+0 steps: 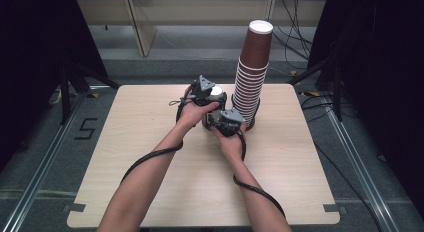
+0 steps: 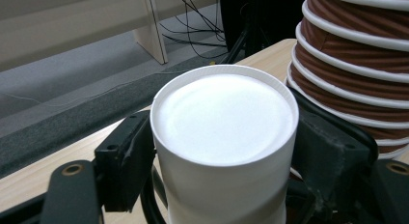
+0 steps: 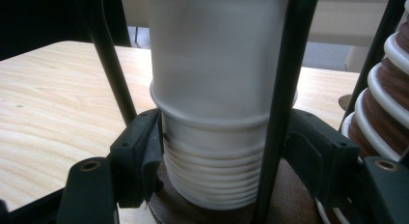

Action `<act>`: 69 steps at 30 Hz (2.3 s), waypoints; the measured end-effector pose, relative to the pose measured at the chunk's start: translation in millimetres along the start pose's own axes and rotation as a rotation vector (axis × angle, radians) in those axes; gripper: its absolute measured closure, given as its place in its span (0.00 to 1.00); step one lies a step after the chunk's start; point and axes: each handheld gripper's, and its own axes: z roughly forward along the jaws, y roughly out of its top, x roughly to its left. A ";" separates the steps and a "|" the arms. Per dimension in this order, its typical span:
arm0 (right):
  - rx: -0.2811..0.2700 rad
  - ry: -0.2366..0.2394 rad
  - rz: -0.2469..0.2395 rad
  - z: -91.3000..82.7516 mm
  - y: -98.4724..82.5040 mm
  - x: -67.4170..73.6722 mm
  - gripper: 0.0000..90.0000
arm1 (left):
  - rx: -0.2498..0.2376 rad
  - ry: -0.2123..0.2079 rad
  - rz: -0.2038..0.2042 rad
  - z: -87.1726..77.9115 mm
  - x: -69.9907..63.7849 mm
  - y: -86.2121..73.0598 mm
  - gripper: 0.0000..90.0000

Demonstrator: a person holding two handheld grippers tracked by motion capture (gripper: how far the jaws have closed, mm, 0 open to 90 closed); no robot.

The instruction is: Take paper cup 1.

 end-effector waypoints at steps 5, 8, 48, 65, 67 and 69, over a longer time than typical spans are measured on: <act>0.001 0.000 -0.010 -0.4 0.1 -1.2 0.36 | -0.019 -0.003 -0.025 1.3 -1.4 -2.0 0.32; 0.009 0.003 -0.011 -1.0 0.3 -1.5 0.36 | -0.025 -0.006 -0.029 0.9 -1.1 -2.1 0.33; -0.016 0.069 -0.056 -30.9 11.6 5.4 0.24 | -0.131 -0.015 0.010 -30.6 -3.0 31.8 0.35; -0.020 0.088 -0.051 -39.1 9.3 1.7 0.24 | -0.163 -0.012 0.016 -38.0 -6.2 41.1 0.36; -0.018 0.073 -0.066 -41.7 9.2 1.4 0.24 | -0.170 -0.014 0.015 -40.9 -7.4 43.9 0.36; -0.025 0.084 -0.066 -43.6 10.1 1.5 0.24 | -0.174 -0.015 0.019 -43.4 -8.5 45.7 0.36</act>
